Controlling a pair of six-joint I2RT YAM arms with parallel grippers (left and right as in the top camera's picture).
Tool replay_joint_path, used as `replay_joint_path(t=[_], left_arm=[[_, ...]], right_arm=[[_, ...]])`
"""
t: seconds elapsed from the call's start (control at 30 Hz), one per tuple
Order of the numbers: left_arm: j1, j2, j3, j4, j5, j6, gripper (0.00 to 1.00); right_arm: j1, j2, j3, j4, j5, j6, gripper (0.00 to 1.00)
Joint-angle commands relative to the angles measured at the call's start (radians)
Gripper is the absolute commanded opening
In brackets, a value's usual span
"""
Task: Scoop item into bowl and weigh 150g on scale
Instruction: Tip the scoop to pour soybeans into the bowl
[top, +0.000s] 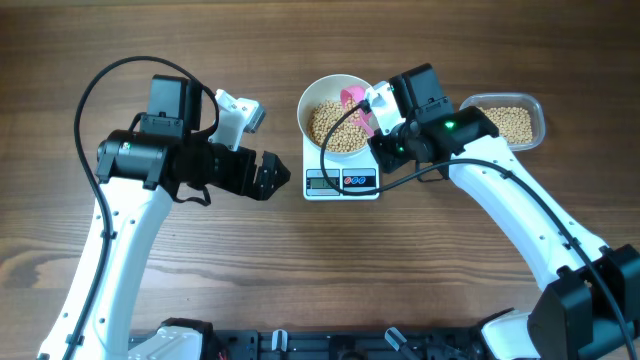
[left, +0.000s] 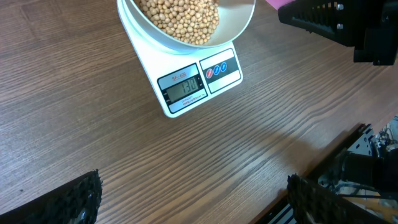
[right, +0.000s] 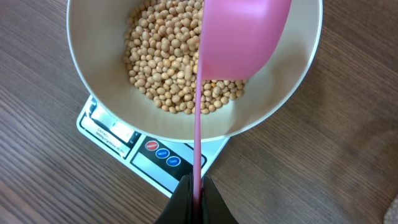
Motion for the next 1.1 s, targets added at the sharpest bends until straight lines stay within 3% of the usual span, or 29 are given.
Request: replay_joint_path(t=[0.0,0.57,1.07], left_arm=[[-0.005,-0.017,0.005,0.0,0.019,0.02,1.0],[-0.005,-0.017,0.005,0.0,0.019,0.02,1.0],[-0.005,-0.017,0.005,0.0,0.019,0.02,1.0]], right_arm=[[0.006,-0.021,0.003,0.001,0.018,-0.02,0.04],[0.033,-0.021,0.003,-0.005,0.116,-0.12,0.04],[0.049,-0.021,0.018,0.0,0.16,-0.123,0.04]])
